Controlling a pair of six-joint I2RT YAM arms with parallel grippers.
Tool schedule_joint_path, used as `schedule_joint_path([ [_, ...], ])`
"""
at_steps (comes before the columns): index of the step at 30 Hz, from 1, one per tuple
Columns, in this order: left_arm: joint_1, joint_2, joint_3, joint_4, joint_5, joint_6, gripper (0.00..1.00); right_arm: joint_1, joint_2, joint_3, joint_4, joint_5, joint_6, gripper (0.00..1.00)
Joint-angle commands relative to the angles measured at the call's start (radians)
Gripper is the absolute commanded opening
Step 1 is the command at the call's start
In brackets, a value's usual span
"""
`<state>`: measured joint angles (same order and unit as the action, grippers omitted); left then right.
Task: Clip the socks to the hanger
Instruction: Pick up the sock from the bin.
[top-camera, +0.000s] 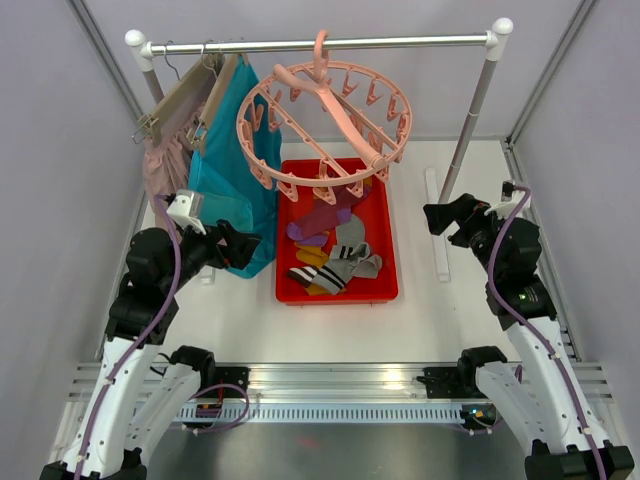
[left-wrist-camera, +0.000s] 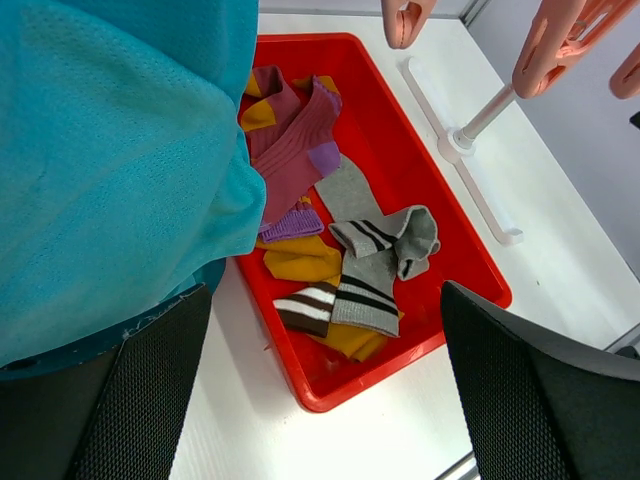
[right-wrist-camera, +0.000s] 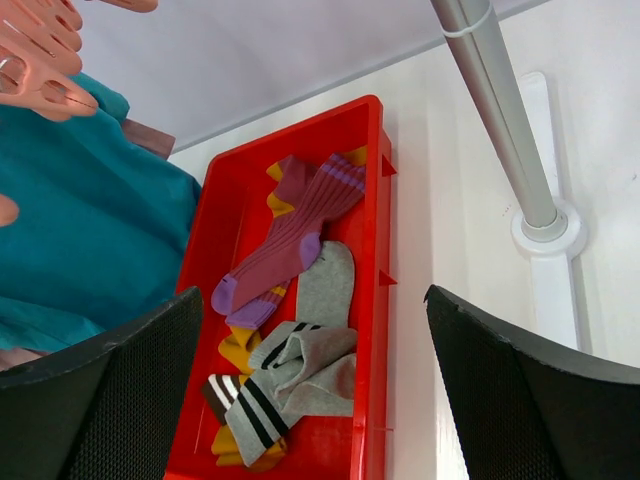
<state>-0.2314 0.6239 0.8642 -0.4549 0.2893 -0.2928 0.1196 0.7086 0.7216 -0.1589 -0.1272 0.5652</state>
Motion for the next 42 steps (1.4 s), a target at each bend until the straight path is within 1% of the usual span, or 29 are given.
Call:
schedule_joint_path([
  [1, 0.004, -0.012, -0.005, 0.021, -0.010, 0.040, 1.00, -0.005, 0.008, 0.048, -0.016, 0.000, 0.007, 0.98],
  [7, 0.004, -0.013, -0.007, 0.021, -0.010, 0.038, 1.00, -0.005, 0.035, 0.067, -0.070, -0.002, -0.051, 0.98],
  [9, 0.004, -0.015, -0.008, 0.021, -0.010, 0.038, 1.00, -0.005, 0.054, 0.062, -0.064, -0.044, -0.077, 0.98],
  [12, 0.004, -0.012, -0.008, 0.021, -0.007, 0.037, 1.00, 0.000, 0.097, 0.050, -0.022, -0.093, -0.073, 0.98],
  [13, 0.004, -0.010, -0.008, 0.021, -0.004, 0.037, 1.00, 0.018, 0.116, 0.058, -0.007, -0.092, -0.065, 0.98],
  [15, 0.004, -0.009, -0.005, 0.021, -0.003, 0.035, 1.00, 0.066, 0.198, 0.088, -0.022, -0.025, -0.073, 0.98],
  [16, 0.004, -0.007, -0.005, 0.021, -0.001, 0.035, 1.00, 0.137, 0.224, 0.120, -0.031, 0.021, -0.085, 0.98],
  [17, 0.004, -0.006, -0.007, 0.021, 0.001, 0.035, 1.00, 0.181, 0.270, 0.134, -0.033, 0.064, -0.085, 0.98],
  [18, 0.004, -0.004, -0.005, 0.022, 0.001, 0.035, 1.00, 0.216, 0.291, 0.147, -0.033, 0.146, -0.085, 0.98],
  [19, 0.004, -0.004, -0.005, 0.021, 0.001, 0.035, 1.00, 0.271, 0.313, 0.171, -0.024, 0.167, -0.080, 0.98],
  [22, 0.004, -0.003, -0.005, 0.018, -0.001, 0.035, 1.00, 0.305, 0.406, 0.211, 0.004, 0.179, -0.061, 0.93],
  [23, 0.004, -0.003, -0.005, 0.016, -0.002, 0.037, 1.00, 0.311, 0.452, 0.220, 0.012, 0.179, -0.054, 0.89],
  [25, 0.004, -0.004, -0.005, 0.015, -0.009, 0.038, 1.00, 0.345, 0.494, 0.240, 0.021, 0.199, -0.053, 0.86],
  [26, 0.004, -0.004, -0.005, 0.013, -0.007, 0.038, 1.00, 0.357, 0.523, 0.242, 0.021, 0.210, -0.060, 0.83],
  [28, 0.004, -0.004, -0.005, 0.012, -0.007, 0.038, 1.00, 0.399, 0.540, 0.231, 0.019, 0.242, -0.068, 0.80],
  [29, 0.004, -0.004, -0.007, 0.012, -0.007, 0.038, 1.00, 0.410, 0.543, 0.220, 0.024, 0.260, -0.068, 0.76],
  [34, 0.004, -0.001, -0.005, 0.012, -0.006, 0.037, 1.00, 0.436, 0.540, 0.132, 0.062, 0.250, -0.074, 0.65],
  [36, 0.004, -0.001, -0.005, 0.012, -0.004, 0.035, 1.00, 0.445, 0.548, 0.116, 0.071, 0.250, -0.082, 0.63],
  [38, 0.004, 0.000, -0.005, 0.010, -0.002, 0.035, 1.00, 0.475, 0.561, 0.107, 0.081, 0.267, -0.111, 0.59],
  [42, 0.006, 0.000, -0.005, 0.010, -0.006, 0.035, 1.00, 0.580, 0.601, 0.116, 0.096, 0.360, -0.189, 0.59],
])
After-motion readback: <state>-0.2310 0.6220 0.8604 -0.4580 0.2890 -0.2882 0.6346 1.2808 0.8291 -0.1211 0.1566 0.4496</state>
